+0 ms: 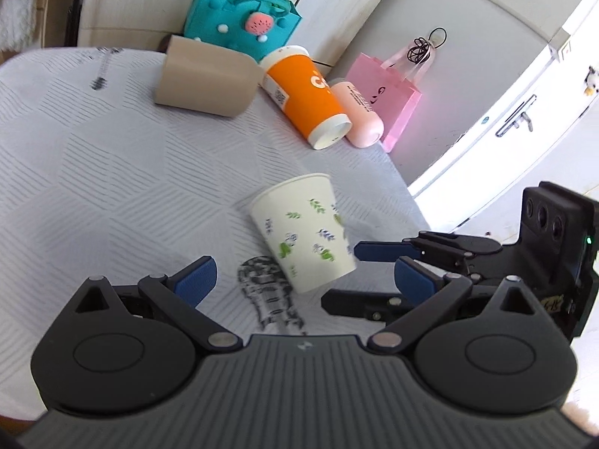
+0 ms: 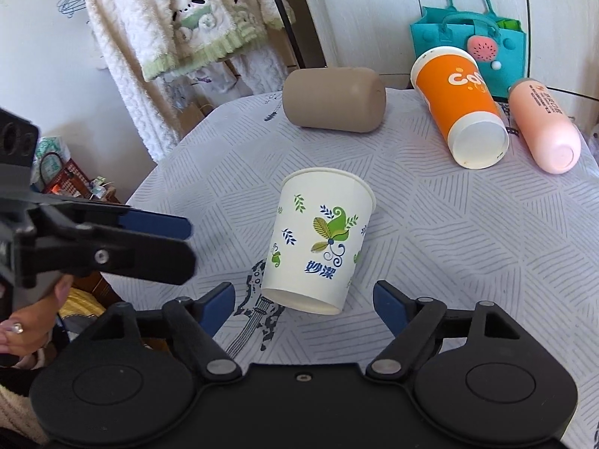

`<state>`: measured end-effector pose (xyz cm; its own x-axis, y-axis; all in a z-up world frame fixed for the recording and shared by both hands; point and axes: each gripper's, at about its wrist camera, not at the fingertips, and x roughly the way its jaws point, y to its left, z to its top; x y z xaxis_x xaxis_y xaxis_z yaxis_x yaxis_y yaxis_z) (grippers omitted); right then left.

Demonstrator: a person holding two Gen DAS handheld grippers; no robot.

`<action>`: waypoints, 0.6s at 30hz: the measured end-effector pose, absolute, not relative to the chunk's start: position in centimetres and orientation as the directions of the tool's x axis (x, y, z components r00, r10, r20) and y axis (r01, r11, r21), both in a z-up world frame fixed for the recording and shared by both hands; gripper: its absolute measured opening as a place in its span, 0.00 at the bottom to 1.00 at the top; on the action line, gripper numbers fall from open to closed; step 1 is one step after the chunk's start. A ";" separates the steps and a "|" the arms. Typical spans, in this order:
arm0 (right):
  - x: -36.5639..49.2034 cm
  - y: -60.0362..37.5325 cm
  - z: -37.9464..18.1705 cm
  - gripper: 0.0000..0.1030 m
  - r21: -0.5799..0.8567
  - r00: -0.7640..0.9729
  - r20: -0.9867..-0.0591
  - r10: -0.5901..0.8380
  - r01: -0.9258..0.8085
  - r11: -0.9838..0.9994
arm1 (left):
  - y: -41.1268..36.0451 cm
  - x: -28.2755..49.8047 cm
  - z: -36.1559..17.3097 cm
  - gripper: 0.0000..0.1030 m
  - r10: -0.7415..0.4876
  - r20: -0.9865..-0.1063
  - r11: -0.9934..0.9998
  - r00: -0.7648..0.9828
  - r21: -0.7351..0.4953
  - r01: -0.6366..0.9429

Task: Flip cup upright
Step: 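Lower the upright white cup onto the cloth with the right tool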

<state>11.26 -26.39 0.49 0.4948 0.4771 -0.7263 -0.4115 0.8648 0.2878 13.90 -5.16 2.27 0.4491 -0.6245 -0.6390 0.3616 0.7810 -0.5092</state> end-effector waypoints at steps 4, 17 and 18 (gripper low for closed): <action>11.3 -26.8 0.5 0.82 0.301 0.484 -0.713 0.507 -0.441 0.845 | -6.1 14.9 1.6 0.99 -0.635 -0.622 0.772 0.458 -0.529 0.353; 13.8 -26.5 0.0 0.82 0.317 0.482 -0.697 0.532 -0.458 0.830 | -6.7 17.2 -0.5 0.96 -0.693 -0.579 0.715 0.429 -0.629 0.306; 14.0 -26.5 -0.1 0.82 0.323 0.477 -0.698 0.534 -0.456 0.830 | -6.8 17.3 -0.6 0.96 -0.692 -0.579 0.716 0.431 -0.627 0.308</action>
<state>14.03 -26.50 -0.09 0.4770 0.5336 -0.6984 -0.4556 0.8296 0.3227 17.28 -6.76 -0.61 0.4310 -0.6923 -0.5787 0.3082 0.7157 -0.6267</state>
